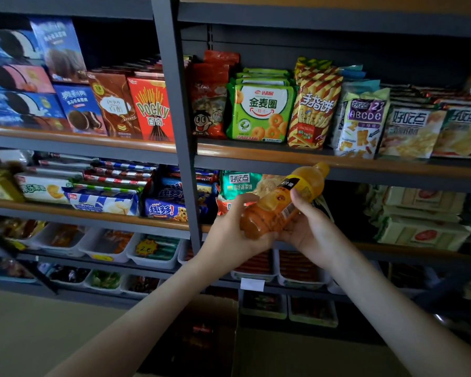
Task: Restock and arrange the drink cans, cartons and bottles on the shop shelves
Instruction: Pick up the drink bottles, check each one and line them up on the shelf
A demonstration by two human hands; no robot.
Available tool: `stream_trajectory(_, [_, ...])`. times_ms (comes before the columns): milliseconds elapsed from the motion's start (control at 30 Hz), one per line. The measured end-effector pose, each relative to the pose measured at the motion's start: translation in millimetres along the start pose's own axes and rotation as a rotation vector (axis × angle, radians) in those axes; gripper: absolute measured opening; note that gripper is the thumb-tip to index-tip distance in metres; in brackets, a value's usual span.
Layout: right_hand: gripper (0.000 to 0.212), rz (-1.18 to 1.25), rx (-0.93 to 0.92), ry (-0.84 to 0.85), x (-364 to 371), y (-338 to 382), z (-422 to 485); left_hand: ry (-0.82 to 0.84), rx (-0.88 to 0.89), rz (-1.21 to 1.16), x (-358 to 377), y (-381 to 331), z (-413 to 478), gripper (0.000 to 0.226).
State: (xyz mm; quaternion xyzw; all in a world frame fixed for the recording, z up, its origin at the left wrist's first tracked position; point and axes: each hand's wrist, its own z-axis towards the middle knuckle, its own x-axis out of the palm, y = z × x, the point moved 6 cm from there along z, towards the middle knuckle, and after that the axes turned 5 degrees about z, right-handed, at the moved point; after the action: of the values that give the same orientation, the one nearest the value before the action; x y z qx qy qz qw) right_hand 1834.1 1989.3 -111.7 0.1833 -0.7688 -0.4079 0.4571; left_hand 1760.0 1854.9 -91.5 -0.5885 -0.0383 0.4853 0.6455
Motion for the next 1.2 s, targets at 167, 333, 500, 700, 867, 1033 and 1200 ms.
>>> stream_trajectory(167, [0.031,-0.010,-0.029,0.026,6,12,-3,-0.010,0.024,0.037,-2,-8,6,0.060])
stream_trajectory(333, [0.040,-0.050,-0.136,0.010,15,34,-7,0.094,0.118,0.069,-11,-23,19,0.063])
stream_trajectory(500, [0.033,-0.113,-0.423,0.025,32,100,-23,0.128,0.353,0.156,-35,-74,55,0.055])
stream_trajectory(700, [0.067,-0.265,-0.920,0.003,38,221,-63,-0.009,0.589,0.319,-54,-155,118,0.043])
stream_trajectory(867, [0.056,-0.494,-1.361,-0.008,35,318,-112,-0.163,0.699,0.408,-57,-221,162,0.040])
stream_trajectory(1033, [0.041,-0.765,-1.464,-0.157,6,393,-107,-0.279,0.734,0.490,-32,-273,205,0.035])
stream_trajectory(1200, [0.063,-0.906,-1.425,-0.294,-29,445,-77,-0.304,0.709,0.659,9,-305,256,0.044])
